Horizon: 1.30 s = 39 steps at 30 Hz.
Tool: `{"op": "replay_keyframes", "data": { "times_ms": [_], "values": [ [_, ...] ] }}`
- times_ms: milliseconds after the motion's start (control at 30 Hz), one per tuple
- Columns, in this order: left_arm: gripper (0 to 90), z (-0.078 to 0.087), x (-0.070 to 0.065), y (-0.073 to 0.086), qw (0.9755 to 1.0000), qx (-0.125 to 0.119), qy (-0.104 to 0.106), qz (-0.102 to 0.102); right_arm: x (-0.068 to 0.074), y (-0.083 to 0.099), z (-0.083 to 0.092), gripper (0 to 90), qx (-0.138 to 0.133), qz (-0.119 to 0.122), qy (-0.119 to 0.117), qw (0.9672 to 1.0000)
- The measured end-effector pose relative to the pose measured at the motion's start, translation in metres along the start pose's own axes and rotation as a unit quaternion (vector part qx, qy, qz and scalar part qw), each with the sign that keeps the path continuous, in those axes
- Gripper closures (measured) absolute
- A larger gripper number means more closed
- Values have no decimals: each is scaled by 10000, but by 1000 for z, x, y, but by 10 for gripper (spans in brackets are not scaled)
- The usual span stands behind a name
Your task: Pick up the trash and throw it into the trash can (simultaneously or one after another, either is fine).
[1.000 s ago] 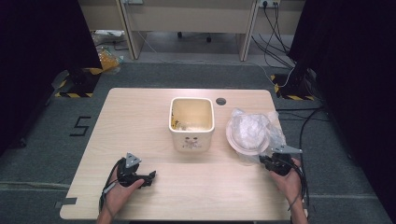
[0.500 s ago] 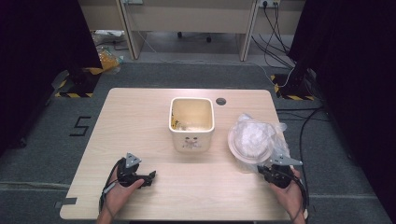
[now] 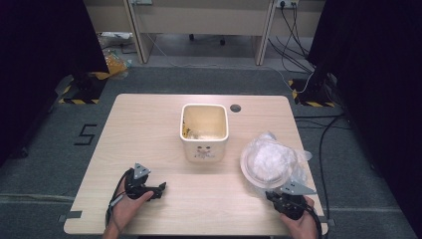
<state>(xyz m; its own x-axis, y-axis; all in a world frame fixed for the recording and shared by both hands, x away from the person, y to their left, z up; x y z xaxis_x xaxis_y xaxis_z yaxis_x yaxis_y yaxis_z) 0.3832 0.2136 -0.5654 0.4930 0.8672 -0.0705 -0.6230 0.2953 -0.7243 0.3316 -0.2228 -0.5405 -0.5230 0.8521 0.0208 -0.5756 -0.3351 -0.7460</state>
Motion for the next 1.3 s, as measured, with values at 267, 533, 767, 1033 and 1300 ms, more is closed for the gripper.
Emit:
{"op": "replay_keyframes", "data": {
  "times_ms": [267, 533, 767, 1033, 1300],
  "values": [
    [46, 0, 0, 0, 10000, 0, -1, 0, 14, 13, 11, 861, -5, -58, -122, 9999],
    [46, 0, 0, 0, 10000, 0, -1, 1, 18, 17, 19, 776, -10, -109, -142, 9998],
    [46, 0, 0, 0, 10000, -1, -1, 2, 9, 17, 40, 474, -19, -394, -42, 9992],
    [46, 0, 0, 0, 10000, 0, -4, -8, -12, -1, 70, 398, -369, -519, 300, 9975],
    [45, 0, 0, 0, 10000, 1, 0, -1, -36, -37, 69, 317, -482, -321, 604, 9965]
  ]
}}
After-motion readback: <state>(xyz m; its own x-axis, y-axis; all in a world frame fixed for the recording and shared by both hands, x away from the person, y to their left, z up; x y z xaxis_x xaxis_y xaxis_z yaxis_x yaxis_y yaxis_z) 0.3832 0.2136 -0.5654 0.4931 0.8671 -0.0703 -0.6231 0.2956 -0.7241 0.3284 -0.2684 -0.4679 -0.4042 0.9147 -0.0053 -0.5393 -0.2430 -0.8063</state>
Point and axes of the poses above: each handheld gripper's, and its own axes: z roughly backward along the jaws, y roughly out of its underside, x roughly to its left, the point moved 6 cm from there along -z, roughly forward along the jaws, and after that the axes turned 4 degrees about y, right-handed, at the moved point
